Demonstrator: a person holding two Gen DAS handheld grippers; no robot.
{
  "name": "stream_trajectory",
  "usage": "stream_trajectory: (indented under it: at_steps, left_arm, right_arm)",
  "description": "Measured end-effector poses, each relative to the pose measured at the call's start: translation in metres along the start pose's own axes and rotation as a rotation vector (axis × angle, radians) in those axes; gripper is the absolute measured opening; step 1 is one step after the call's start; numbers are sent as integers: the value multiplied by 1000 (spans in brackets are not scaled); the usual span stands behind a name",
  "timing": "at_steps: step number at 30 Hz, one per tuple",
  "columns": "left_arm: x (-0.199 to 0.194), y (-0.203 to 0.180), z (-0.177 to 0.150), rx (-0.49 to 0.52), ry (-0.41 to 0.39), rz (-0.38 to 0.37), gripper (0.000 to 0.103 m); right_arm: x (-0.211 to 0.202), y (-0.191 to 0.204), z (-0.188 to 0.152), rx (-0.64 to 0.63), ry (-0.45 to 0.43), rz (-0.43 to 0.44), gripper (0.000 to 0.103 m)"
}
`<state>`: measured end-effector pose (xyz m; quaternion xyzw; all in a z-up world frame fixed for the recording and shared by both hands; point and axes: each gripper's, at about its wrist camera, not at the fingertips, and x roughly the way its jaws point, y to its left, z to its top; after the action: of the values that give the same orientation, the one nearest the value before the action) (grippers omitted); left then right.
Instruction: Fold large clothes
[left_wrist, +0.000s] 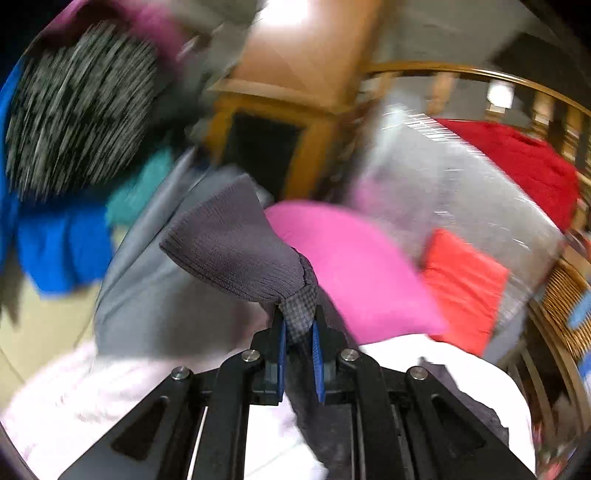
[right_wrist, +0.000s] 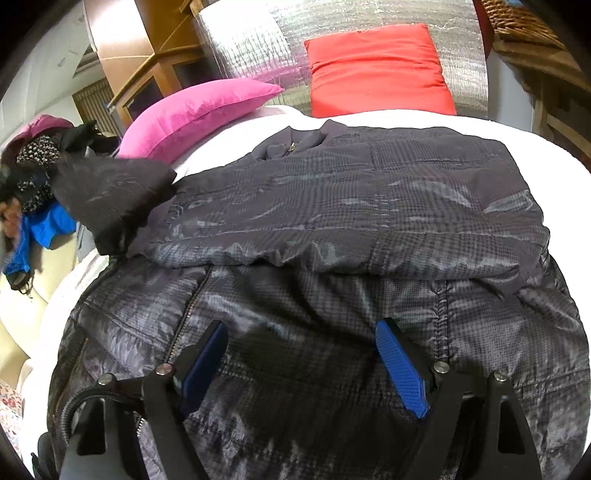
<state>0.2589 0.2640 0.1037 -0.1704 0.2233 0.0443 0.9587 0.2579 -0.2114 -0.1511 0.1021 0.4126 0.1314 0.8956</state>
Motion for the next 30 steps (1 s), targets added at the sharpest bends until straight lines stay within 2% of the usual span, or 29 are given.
stream_trajectory:
  at_steps: [3, 7, 10, 14, 16, 20, 24, 26, 28, 30]
  left_arm:
    - [-33, -66, 3, 101, -31, -87, 13]
    - [-38, -160, -15, 216, -12, -187, 13]
    - [-24, -220, -51, 285, 45, -231, 13]
    - [7, -284, -117, 374, 147, -242, 13]
    - [20, -305, -147, 406, 194, -244, 13]
    - [44, -337, -203, 465, 288, -237, 13]
    - [61, -358, -249, 535, 377, -219, 14]
    - [64, -364, -268, 555, 410, -202, 18]
    - [66, -368, -273, 562, 447, -209, 28]
    - [62, -375, -275, 587, 463, -226, 53]
  right_arm:
    - [-2, -5, 0, 26, -12, 31, 85]
    - [-6, -10, 1, 63, -27, 66, 85]
    - [-14, -16, 2, 113, -48, 109, 85]
    - [-37, -33, 2, 206, -105, 184, 85]
    - [-59, -49, 0, 281, -157, 230, 85]
    - [-95, -89, 1, 422, -275, 265, 85]
    - [-111, -124, 2, 525, -351, 246, 85]
    - [-110, -141, -3, 586, -348, 244, 85]
    - [-106, -151, -6, 639, -343, 261, 85]
    - [-105, -154, -7, 660, -341, 271, 85]
